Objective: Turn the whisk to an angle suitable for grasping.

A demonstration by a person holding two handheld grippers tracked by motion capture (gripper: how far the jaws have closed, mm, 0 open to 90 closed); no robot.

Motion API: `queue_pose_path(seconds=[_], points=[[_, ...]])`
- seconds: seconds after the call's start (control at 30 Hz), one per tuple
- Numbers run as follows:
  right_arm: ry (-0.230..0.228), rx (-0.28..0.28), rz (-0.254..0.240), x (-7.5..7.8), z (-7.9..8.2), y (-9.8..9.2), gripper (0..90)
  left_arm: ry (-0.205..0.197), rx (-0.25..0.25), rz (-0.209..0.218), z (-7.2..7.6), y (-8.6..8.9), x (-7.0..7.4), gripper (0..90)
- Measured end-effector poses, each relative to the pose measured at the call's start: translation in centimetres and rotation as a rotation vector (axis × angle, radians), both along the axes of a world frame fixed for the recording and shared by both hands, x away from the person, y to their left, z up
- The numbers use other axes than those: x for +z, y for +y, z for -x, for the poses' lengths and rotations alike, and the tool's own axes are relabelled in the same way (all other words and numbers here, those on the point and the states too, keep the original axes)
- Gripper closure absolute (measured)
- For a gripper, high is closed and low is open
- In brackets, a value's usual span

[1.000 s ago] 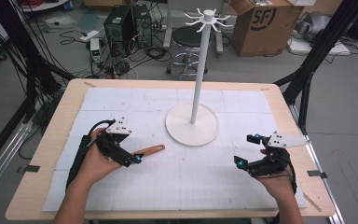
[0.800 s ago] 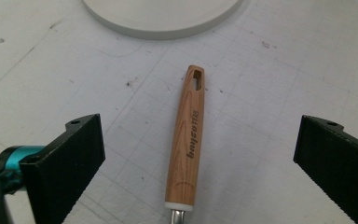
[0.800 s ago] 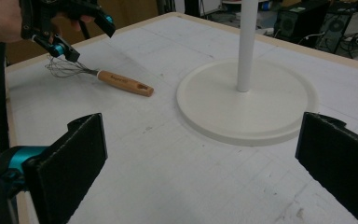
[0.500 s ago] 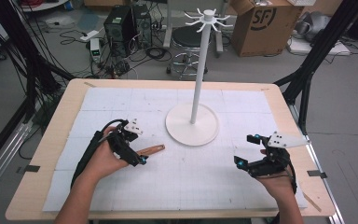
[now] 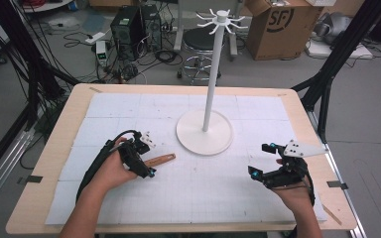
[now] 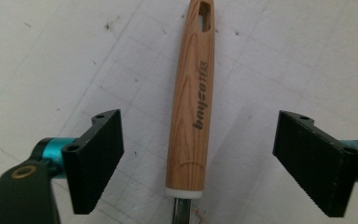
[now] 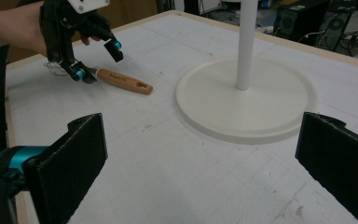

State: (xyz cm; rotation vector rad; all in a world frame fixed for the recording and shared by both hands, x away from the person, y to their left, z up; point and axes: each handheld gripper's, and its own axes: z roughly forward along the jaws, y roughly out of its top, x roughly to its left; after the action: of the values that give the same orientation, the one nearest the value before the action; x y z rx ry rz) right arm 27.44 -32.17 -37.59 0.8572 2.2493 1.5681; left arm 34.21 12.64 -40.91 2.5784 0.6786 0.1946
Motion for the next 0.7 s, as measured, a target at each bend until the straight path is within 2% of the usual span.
queue_pose_path(seconds=[0.03,0.27,0.37,0.57,0.7], points=[[0.000,-0.003,-0.004,0.06,0.04,-0.11,0.7,0.000,0.000,-0.014,-0.02,0.03,-0.05,18.7],[-0.008,-0.002,0.002,0.04,0.03,-0.08,0.7,0.007,-0.006,-0.026,-0.01,0.10,-0.13,26.4],[0.001,0.001,0.003,-0.05,0.02,0.08,0.7,0.008,-0.008,-0.037,0.04,0.12,-0.29,34.8],[0.004,0.003,0.008,-0.10,0.02,0.20,0.7,0.000,0.017,-0.074,-0.12,0.31,-0.54,42.5],[0.002,0.002,0.009,-0.13,-0.03,0.22,0.7,0.000,0.006,-0.095,-0.05,0.11,-0.68,50.1]])
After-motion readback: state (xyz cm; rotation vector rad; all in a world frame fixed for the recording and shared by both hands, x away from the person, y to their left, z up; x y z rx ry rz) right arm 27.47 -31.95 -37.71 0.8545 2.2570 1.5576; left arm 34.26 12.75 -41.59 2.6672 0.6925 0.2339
